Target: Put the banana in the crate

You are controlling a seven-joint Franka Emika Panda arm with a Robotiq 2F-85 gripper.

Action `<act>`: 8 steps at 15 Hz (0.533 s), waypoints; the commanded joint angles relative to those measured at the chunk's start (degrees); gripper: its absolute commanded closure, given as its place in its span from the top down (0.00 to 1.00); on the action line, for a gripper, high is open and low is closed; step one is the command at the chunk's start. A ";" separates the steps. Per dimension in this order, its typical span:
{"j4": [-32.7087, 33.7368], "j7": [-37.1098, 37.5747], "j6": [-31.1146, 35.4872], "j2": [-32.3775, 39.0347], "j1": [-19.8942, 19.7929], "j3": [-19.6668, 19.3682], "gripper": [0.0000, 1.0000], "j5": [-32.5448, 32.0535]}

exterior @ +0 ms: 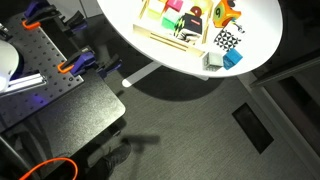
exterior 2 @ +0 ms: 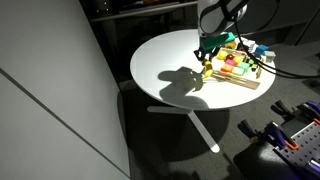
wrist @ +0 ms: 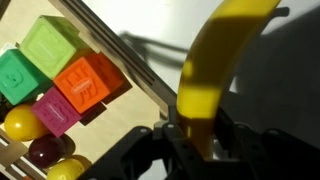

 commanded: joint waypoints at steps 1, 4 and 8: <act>-2.23 -3.59 -1.92 -3.68 -3.66 0.78 0.14 3.72; -3.13 -4.21 -2.03 -4.99 -5.87 0.01 0.14 5.07; -4.65 -3.26 -1.25 -6.37 -7.79 -1.97 0.14 3.90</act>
